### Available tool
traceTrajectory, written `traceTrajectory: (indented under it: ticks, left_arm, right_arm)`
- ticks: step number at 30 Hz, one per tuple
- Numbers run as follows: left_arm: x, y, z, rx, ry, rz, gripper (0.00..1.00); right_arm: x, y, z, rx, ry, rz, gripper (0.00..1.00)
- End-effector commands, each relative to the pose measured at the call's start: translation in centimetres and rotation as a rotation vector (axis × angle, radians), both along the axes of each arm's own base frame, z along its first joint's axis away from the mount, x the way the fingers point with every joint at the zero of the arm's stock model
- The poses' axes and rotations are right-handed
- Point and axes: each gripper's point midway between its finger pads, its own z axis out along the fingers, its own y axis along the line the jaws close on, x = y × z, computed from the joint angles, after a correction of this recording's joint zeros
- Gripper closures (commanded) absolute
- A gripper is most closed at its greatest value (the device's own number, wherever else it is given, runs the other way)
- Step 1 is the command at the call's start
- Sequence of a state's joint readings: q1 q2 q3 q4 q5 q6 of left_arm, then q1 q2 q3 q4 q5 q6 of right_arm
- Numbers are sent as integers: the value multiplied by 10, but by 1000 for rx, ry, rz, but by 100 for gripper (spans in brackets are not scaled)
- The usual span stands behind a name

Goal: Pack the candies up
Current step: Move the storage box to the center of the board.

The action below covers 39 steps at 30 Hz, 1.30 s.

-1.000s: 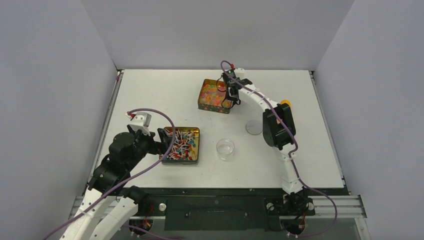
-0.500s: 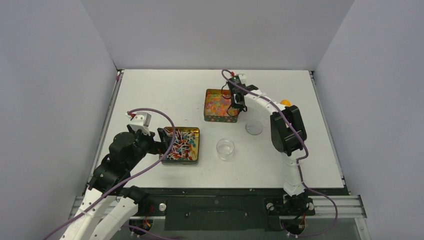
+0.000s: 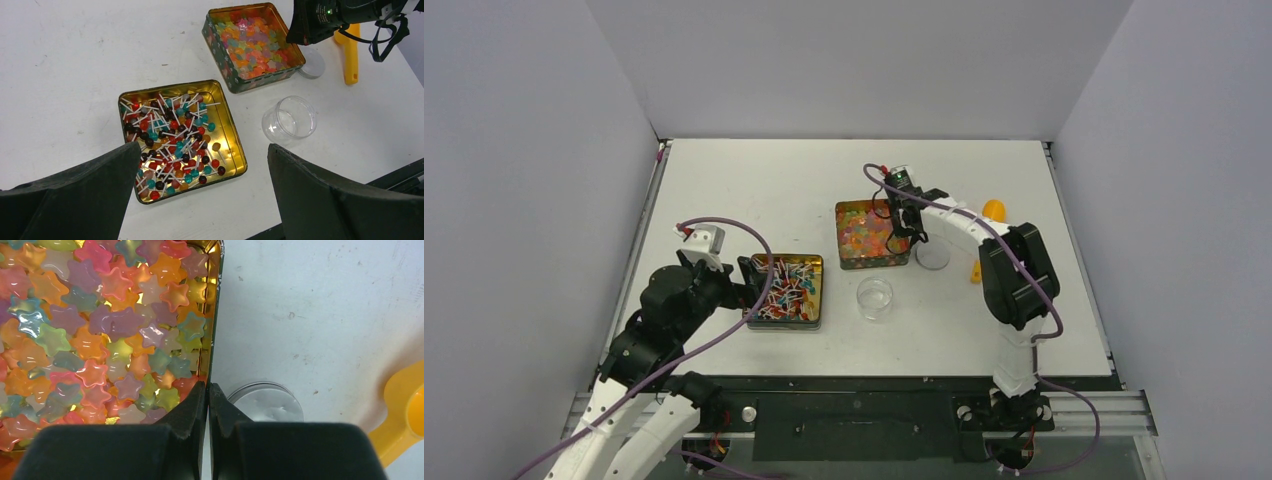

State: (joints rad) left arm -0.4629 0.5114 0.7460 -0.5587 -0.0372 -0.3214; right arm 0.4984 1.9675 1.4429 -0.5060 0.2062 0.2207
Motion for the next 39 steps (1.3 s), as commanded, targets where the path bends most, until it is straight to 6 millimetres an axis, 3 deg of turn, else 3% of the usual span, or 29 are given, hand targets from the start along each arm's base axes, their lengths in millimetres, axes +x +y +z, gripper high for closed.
traceTrajectory:
  ticks: [1,9,16,23,29,39]
  left_arm:
    - [0,3,4,-8,-15,17,4]
    - [0,3,3,-9,-11,14,4]
    - [1,3,3,-5,-9,18,4]
    - [1,7,4,-4,-16,35,4]
    - [1,13,8,-9,-33,70,4]
    - [0,20,13,-20,-54,104,4]
  right_arm:
    - [-20,10,8,5,-4,104,100]
    - [-33,17,20,18,-45,127,100]
    - [-36,16,51,18,-134,100,80]
    - [-47,20,90,10,-216,64,71]
    - [-80,48,104,100,-219,59,65]
    - [-143,125,117,299,-224,78,64]
